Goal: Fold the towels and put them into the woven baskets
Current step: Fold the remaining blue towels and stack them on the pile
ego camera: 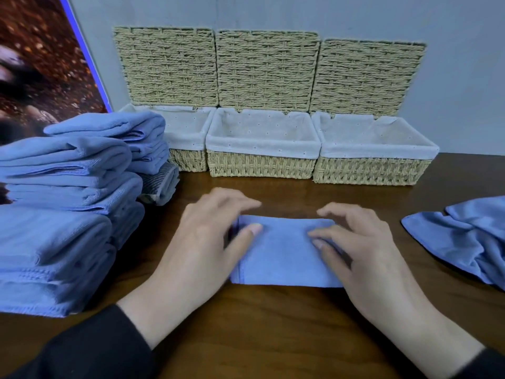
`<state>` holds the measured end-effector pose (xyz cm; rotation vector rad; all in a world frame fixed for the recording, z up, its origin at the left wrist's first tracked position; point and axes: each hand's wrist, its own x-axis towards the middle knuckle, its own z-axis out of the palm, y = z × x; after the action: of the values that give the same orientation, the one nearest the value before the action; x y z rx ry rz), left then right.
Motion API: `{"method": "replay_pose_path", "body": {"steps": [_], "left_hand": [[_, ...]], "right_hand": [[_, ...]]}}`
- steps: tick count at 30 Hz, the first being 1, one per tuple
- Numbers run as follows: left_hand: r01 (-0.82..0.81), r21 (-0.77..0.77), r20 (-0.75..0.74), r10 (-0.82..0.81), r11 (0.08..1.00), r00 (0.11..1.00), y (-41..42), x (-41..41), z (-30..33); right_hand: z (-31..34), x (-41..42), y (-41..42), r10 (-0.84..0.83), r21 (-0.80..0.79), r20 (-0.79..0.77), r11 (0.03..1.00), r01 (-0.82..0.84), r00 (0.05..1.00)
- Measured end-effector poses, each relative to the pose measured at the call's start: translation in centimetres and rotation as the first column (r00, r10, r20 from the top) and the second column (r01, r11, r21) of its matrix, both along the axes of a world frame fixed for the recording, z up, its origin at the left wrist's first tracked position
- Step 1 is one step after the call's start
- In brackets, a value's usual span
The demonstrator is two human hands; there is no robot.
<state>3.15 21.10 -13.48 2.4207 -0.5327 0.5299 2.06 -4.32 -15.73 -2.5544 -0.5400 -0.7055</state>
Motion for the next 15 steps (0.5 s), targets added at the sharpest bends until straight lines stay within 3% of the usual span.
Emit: {"method": "replay_pose_path", "body": {"steps": [1,3,5,11,15], "left_hand": [[0.081,0.091,0.02,-0.083,0.993,0.996,-0.2,-0.4,0.1],[0.212,0.292,-0.104,-0.19,0.933,0.976,-0.8,-0.9,-0.2],[0.253,0.405,-0.253,-0.159,0.879,0.954,-0.8,-0.9,-0.6],[0.267,0.419,-0.383,-0.098,0.868,0.919,0.1,-0.5,-0.6],[0.29,0.388,-0.389,-0.129,0.875,0.912,0.1,-0.4,-1.0]], "right_hand": [[-0.3,0.0,0.0,0.041,-0.03,0.006,0.999,-0.041,0.999],[-0.5,0.0,-0.2,0.11,-0.019,-0.076,0.994,-0.112,0.991],[-0.2,-0.3,-0.5,0.155,0.015,-0.225,0.988,-0.156,0.962],[1.0,-0.9,-1.4,0.146,-0.111,-0.459,0.969,-0.219,0.876],[1.4,-0.3,-1.9,0.156,-0.091,-0.541,0.966,-0.242,0.826]]}}
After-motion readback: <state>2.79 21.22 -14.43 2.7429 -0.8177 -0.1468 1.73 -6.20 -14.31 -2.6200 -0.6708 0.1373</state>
